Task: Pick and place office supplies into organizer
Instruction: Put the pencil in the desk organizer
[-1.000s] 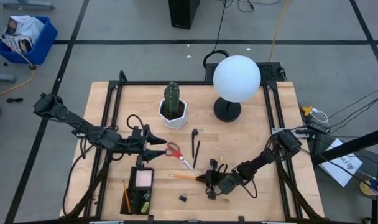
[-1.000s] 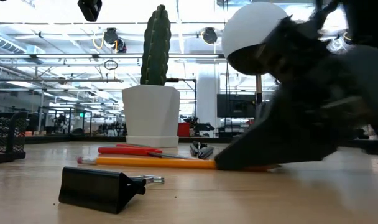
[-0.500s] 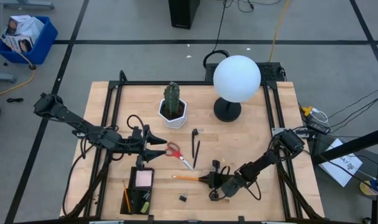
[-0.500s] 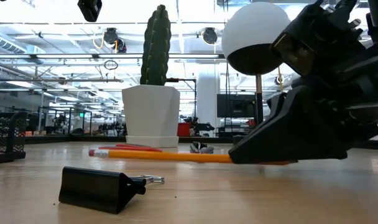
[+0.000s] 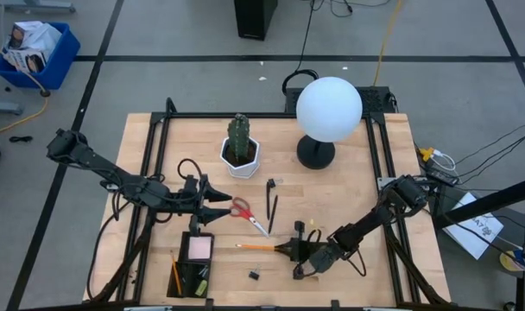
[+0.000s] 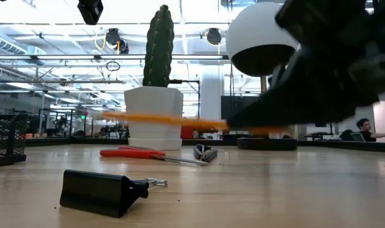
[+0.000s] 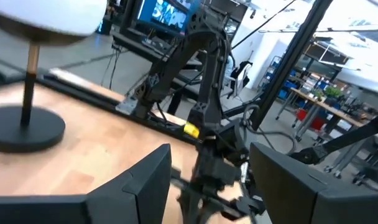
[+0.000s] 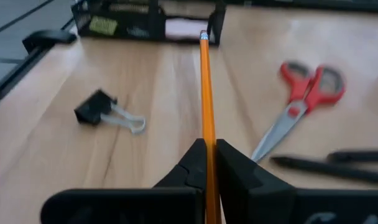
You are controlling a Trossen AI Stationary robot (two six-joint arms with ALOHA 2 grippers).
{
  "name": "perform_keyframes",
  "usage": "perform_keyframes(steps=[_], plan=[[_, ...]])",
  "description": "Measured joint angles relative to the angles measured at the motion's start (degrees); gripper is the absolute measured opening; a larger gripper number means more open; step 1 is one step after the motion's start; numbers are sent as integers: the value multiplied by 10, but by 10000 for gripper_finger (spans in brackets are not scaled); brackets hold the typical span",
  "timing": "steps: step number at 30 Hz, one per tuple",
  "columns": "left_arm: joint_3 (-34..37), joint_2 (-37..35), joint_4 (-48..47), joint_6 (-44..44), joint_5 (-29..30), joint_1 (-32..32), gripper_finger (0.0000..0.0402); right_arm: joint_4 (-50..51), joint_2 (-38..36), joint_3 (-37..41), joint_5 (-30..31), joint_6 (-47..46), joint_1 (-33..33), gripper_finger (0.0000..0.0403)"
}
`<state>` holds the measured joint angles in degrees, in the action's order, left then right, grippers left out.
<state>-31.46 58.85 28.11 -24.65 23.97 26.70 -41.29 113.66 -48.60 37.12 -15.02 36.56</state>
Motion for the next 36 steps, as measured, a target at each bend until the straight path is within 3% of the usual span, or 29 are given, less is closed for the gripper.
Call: perform_keyframes(steps=[9, 19, 36], plan=[[0, 0, -56, -126, -4, 2, 225, 40, -82, 0, 43, 102, -1, 10], [0, 0, -79, -131, -1, 8, 225, 72, -133, 0, 81, 158, -11, 10], [0, 0, -127, -145, 18, 8, 225, 16, -159, 0, 63, 233, -53, 10]])
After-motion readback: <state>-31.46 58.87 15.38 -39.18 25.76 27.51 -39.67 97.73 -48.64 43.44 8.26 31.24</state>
